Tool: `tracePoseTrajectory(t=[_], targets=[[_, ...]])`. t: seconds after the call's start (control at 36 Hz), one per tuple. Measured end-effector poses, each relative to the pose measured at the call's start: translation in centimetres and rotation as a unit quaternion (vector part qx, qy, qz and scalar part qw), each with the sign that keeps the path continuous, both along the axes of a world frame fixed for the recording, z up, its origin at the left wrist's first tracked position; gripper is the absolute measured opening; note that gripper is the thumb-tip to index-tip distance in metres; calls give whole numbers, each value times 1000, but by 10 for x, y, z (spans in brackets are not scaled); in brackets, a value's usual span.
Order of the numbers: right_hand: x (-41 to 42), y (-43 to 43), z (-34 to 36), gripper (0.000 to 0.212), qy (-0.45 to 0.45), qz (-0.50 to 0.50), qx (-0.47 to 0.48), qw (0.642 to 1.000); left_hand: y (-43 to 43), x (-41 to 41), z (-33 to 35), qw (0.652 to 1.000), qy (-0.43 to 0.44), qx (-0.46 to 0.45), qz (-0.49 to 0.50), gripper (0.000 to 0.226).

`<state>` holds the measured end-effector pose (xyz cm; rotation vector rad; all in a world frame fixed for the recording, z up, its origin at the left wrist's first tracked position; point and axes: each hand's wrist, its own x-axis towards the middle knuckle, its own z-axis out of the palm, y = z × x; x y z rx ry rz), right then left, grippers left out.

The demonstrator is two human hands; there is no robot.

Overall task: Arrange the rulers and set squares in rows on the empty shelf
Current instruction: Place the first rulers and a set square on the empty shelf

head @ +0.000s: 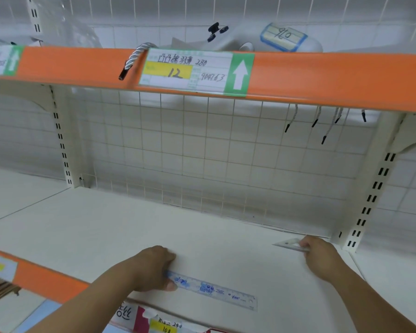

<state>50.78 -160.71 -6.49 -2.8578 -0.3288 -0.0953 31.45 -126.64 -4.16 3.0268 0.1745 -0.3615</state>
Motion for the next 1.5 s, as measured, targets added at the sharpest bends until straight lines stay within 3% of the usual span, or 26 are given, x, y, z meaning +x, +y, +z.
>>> tracePoseTrajectory(t=[0.36, 0.47, 0.61, 0.72, 0.83, 0.94, 1.03, 1.11, 1.39, 1.5], targets=[[0, -1, -6, 33, 11, -10, -22, 1000, 2, 0, -1, 1000, 0, 2, -4, 58], [-2, 1, -2, 28, 19, -8, -29, 999, 1, 1, -1, 1000, -1, 2, -3, 57], [-16, 14, 5, 34, -35, -14, 15, 999, 0, 0, -1, 1000, -3, -9, 1, 66], [-50, 46, 22, 19, -33, 81, 31, 996, 0, -1, -1, 1000, -12, -6, 0, 63], [-91, 73, 30, 30, 50, 182, 56, 980, 0, -1, -2, 1000, -13, -7, 1, 63], [-129, 88, 33, 8, 98, 252, 30, 962, -1, -2, 0, 1000, -13, -8, -1, 64], [-140, 93, 27, 37, 105, 271, -3, 957, -2, -3, 3, 1000, -12, -13, 5, 62], [-147, 96, 25, 43, 84, 283, -34, 955, -4, -4, 5, 1000, -9, -18, 14, 60], [-144, 78, 31, 23, 86, 212, -54, 972, 3, -9, 4, 999, 11, -28, 43, 69], [-139, 68, 36, 3, 99, 179, -59, 977, 6, -9, 3, 998, 27, -23, 53, 73]])
